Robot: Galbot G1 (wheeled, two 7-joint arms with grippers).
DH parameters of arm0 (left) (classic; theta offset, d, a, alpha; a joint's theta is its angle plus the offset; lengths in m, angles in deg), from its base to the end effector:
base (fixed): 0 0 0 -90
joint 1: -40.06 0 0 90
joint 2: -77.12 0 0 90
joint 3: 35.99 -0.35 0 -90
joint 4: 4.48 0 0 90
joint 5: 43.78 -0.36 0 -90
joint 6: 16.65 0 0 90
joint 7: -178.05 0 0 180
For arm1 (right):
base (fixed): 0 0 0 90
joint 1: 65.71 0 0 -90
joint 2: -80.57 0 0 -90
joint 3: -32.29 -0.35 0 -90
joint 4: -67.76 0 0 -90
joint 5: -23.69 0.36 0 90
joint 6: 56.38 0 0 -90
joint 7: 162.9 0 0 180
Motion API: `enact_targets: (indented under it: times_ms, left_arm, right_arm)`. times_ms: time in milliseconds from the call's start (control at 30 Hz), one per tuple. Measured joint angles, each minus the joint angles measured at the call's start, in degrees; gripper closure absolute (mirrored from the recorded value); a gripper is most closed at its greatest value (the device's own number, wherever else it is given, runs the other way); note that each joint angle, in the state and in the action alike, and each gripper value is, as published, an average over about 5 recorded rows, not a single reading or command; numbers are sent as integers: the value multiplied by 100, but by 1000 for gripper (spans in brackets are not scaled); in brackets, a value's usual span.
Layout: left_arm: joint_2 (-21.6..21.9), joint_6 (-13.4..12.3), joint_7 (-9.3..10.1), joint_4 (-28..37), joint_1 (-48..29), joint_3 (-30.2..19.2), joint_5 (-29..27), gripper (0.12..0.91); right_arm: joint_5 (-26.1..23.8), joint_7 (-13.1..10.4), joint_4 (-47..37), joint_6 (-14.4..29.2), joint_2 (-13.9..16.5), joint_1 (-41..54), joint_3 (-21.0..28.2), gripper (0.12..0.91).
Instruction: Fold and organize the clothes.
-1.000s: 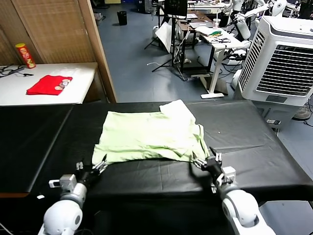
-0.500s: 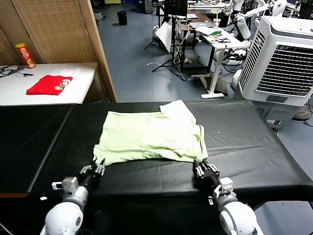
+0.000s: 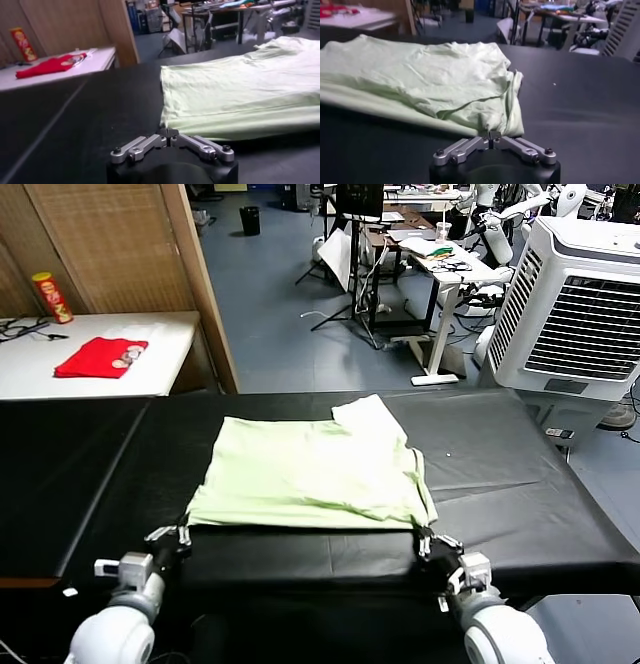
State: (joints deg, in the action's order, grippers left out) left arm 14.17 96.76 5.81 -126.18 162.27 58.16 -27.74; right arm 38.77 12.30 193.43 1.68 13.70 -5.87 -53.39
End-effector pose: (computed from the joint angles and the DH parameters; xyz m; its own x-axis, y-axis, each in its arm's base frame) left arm 0.1875 0.0929 -0.2755 -0.9173 -0.0261 0.3973 0.0637 0.9754 0.2112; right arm 0.1831 -0.0348 -0.2654 -0.8582 -0.1450 0.4925 -0.2127 0.9735 -0.0840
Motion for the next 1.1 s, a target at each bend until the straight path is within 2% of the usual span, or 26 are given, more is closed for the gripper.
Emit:
enact_targets:
  times_ms: [333,433,500,633,700,800,900,967,1100]
  left_arm:
    - [-6,-63,-65,-520,1104,411,14,904]
    - [-57,-41,-46,-598,1241,467,48,901]
    - [-83,-8,-15,-653,1317,498,49,863]
    - [-107,250,-20,-798,1462,612,49,676]
    - [-103,523,-134,-919,1538,690,50,559]
    - [-72,949,-293,-1208,1593,849,176,392]
    - [-6,1172,-231,-1496,1467,1001,559,272]
    - [74,1254,-99,-1577,1215,1034,928,242]
    - [344,1293,98,-1377,318,909,1696,233]
  right_arm:
    - [-216,11,450,-46,-116,-597,17,891]
    - [-227,38,582,-112,-139,-726,5,801]
    - [-227,39,687,-174,-127,-812,-25,709]
    - [-175,11,950,-287,-61,-998,-121,508]
    - [-65,5,1109,-300,-11,-1081,-192,391]
    - [227,-2,1296,-205,84,-1078,-338,269]
    - [431,-12,1330,46,177,-817,-450,232]
    - [459,-10,1229,273,240,-457,-451,228]
    - [465,8,614,817,330,636,-274,227]
